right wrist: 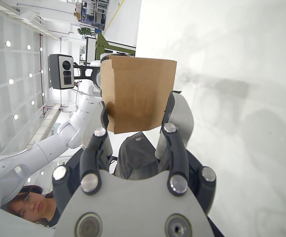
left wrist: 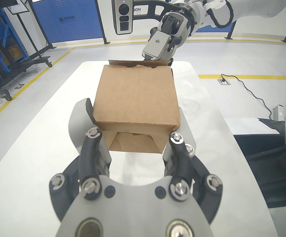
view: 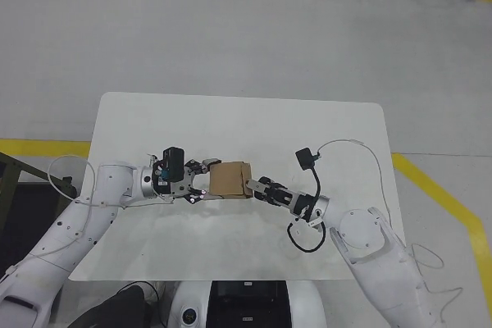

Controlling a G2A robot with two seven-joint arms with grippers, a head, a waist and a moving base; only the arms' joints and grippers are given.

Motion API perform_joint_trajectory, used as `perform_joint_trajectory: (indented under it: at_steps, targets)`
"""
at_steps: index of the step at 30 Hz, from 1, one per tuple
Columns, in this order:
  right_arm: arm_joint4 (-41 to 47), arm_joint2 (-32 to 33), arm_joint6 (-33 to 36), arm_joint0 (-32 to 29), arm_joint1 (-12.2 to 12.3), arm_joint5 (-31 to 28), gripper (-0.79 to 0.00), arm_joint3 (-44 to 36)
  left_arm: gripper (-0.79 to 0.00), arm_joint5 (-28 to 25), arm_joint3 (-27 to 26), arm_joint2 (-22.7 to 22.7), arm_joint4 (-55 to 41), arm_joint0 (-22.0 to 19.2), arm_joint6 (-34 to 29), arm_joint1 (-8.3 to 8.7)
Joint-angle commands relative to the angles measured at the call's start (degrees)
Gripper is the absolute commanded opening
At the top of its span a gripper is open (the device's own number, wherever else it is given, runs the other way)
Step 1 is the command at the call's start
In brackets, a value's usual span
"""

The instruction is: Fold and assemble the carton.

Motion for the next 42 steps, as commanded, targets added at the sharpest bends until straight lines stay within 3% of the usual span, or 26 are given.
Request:
perform_joint_trajectory:
  at_steps: [1,42]
  targets:
    - [-0.14,0.0,0.1,0.09,0.06,0.04,-0.385,0.08,-0.428,0.0,0.01,-0.02,0.04,0.02,0.03,0.0]
    - [-2.68,-3.04,-5.04,2.49,-0.08,2.93,-0.483,0.73,-0.419,0.0,0.06,-0.01,0.73,0.26,-0.64,-0.12]
